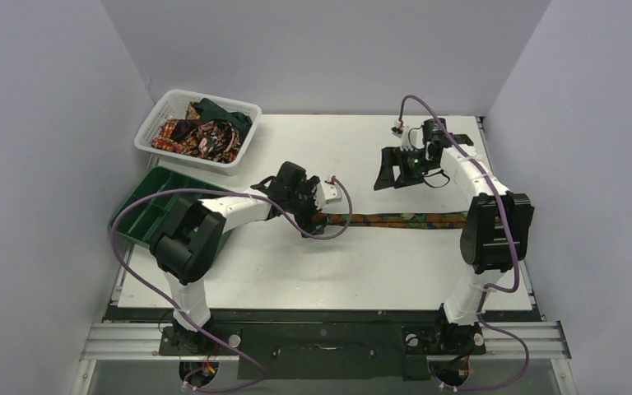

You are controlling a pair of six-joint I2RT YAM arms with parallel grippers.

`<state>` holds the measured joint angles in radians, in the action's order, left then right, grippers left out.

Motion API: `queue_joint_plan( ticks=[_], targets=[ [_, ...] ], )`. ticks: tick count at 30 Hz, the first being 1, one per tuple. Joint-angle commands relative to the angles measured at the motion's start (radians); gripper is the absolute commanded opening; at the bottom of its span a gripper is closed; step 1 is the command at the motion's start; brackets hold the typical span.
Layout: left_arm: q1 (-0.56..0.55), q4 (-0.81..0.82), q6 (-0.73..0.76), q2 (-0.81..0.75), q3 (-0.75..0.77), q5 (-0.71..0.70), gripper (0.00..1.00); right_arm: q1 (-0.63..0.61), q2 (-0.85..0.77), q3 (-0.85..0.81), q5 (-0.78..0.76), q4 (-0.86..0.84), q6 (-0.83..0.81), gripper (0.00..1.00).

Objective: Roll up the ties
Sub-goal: Roll the tie at the center of the board.

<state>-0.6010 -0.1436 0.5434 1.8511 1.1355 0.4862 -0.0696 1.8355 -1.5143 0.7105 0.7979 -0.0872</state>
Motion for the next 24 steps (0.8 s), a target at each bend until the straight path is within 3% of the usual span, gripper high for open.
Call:
queue_joint_plan(
  ticks=[1, 5, 6, 8, 15, 18, 20, 21, 24],
  targets=[
    [-0.037, 0.054, 0.087, 0.039, 0.050, -0.066, 0.97, -0.019, 0.001, 0.043, 0.069, 0.047, 0.052, 0.77],
    [-0.052, 0.007, 0.103, 0.111, 0.106, -0.036, 0.97, -0.030, 0.014, 0.058, 0.077, 0.050, 0.063, 0.74],
    [-0.055, -0.016, 0.104, 0.117, 0.112, -0.025, 0.93, -0.039, 0.013, 0.065, 0.070, 0.046, 0.070, 0.73],
    [-0.065, -0.039, 0.105, 0.121, 0.116, -0.011, 0.74, -0.055, 0.011, 0.079, 0.066, 0.029, 0.083, 0.69],
    [-0.073, -0.065, 0.117, 0.047, 0.003, 0.032, 0.51, -0.131, 0.005, 0.135, 0.034, -0.020, 0.087, 0.47],
    [-0.071, -0.050, 0.107, 0.015, -0.030, 0.051, 0.36, -0.160, 0.015, 0.149, 0.027, -0.038, 0.113, 0.38],
    [-0.068, -0.034, 0.081, 0.003, -0.032, 0.036, 0.48, -0.180, 0.027, 0.152, 0.036, -0.046, 0.125, 0.34],
    [-0.064, -0.005, 0.049, -0.011, -0.035, 0.021, 0.60, -0.193, 0.031, 0.149, 0.042, -0.048, 0.129, 0.32],
    [-0.030, 0.051, -0.028, -0.072, -0.078, 0.026, 0.67, -0.215, 0.048, 0.140, 0.057, -0.048, 0.130, 0.22]
  ],
)
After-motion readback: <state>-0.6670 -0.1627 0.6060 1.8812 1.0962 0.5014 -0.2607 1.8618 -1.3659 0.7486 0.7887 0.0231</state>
